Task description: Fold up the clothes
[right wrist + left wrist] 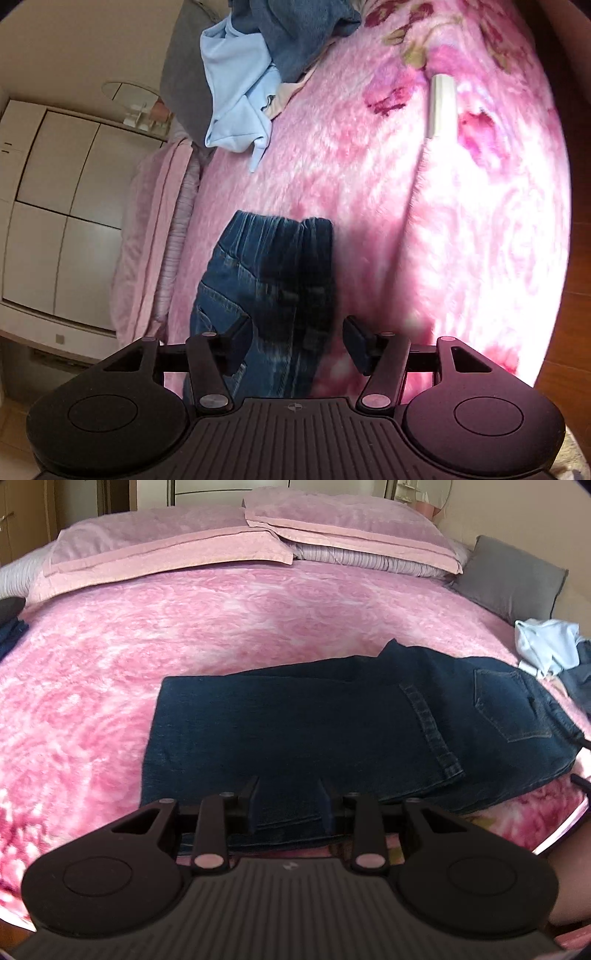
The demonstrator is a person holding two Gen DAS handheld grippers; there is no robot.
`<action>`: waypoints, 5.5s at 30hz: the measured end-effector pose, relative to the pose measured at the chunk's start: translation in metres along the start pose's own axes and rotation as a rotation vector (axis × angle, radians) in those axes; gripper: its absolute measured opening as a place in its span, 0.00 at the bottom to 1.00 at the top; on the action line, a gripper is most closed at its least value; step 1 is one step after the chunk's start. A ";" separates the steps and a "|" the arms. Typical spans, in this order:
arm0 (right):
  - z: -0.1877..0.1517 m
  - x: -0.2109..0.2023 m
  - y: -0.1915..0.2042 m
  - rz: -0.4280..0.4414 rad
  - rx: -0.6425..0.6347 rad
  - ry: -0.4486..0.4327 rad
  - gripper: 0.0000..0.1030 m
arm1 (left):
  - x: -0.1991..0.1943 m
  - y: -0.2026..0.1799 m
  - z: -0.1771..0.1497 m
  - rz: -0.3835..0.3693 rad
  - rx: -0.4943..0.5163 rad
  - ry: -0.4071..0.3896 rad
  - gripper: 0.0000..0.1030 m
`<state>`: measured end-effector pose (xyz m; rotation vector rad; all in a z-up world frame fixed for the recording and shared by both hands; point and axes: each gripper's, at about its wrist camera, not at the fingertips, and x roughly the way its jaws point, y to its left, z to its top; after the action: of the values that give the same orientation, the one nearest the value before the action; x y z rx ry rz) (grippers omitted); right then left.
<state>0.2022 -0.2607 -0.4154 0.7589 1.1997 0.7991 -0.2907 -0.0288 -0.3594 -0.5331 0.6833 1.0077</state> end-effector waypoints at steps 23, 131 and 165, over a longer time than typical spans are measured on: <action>-0.013 0.032 0.014 -0.072 -0.218 -0.022 0.27 | 0.014 0.032 0.000 -0.008 -0.158 0.014 0.27; -0.253 0.207 0.214 -0.397 -1.364 0.463 0.51 | 0.045 0.185 0.023 -0.514 -0.518 0.116 0.12; -0.221 0.076 0.139 0.035 -0.951 0.396 0.51 | -0.015 0.166 -0.004 -0.282 -0.450 -0.003 0.10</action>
<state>-0.0182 -0.1053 -0.3784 -0.1723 0.9751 1.4340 -0.4451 0.0330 -0.3666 -0.9916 0.3608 0.8940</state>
